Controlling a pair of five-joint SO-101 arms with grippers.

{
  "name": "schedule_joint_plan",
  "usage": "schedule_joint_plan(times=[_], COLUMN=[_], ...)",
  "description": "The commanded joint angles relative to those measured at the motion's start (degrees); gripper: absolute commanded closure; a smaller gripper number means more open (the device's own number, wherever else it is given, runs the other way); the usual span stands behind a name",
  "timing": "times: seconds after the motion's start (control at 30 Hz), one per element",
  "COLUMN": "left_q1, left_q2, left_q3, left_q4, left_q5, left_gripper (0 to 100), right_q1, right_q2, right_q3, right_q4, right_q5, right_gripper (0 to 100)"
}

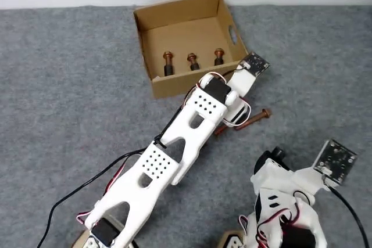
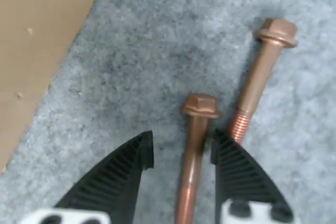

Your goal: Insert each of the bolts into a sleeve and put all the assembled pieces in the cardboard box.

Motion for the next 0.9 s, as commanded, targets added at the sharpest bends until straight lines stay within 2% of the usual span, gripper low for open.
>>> schedule_joint_plan(times=[0.0, 0.2, 0.37, 0.5, 0.87], left_q1=[0.3, 1.1, 1.5, 1.8, -0.6], left_q2=[-0.4, -0.4, -1.1, -2.5, -17.1], left_q3=[-2.3, -2.3, -3.2, -11.5, -10.4], left_q4=[1.6, 1.6, 1.8, 6.2, 6.7], left_q5=[-0.7, -0.8, -0.4, -0.3, 8.2], left_gripper=[86, 100, 100, 100, 100], right_q1=[-0.1, -0.1, 0.0, -0.1, -0.4], right_q2=[-0.4, -0.4, -0.4, -0.4, -0.4], right_q3=[-0.2, -0.2, -0.2, -0.2, -1.1], right_q4=[-1.5, -1.5, -1.5, -1.5, -1.1], right_q5=[-0.7, -0.7, -0.7, -0.7, -0.5], right_gripper=[99.1, 99.1, 99.1, 99.1, 99.1])
